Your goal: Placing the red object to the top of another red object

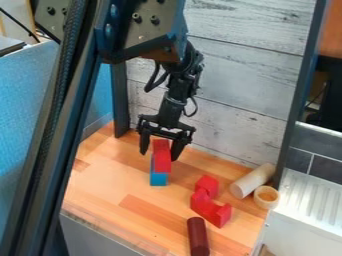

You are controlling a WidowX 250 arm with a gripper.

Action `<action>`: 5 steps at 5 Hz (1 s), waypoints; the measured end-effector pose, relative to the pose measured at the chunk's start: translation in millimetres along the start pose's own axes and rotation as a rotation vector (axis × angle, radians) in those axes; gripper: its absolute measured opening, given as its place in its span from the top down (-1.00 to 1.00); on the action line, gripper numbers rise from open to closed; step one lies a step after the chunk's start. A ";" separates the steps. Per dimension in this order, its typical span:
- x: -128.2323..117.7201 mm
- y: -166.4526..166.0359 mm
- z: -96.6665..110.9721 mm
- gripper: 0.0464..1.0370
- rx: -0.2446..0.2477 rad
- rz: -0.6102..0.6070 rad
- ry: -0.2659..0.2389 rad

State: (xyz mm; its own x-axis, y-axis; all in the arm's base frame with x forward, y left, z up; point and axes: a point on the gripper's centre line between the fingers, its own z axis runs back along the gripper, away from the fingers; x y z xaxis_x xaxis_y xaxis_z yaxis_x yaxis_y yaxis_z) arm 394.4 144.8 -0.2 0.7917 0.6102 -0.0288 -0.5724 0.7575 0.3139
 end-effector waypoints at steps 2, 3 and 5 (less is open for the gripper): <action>-22.1 -2.5 -21.5 -0.92 -0.017 -0.046 0.064; -27.3 13.6 7.1 -0.92 -0.090 -0.050 0.012; -44.4 31.5 31.7 -0.92 -0.176 -0.076 -0.033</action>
State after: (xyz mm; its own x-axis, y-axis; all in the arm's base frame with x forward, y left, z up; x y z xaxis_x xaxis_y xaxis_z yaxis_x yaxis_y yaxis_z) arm 348.0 134.2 41.1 0.8390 0.5440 -0.0145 -0.5368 0.8317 0.1416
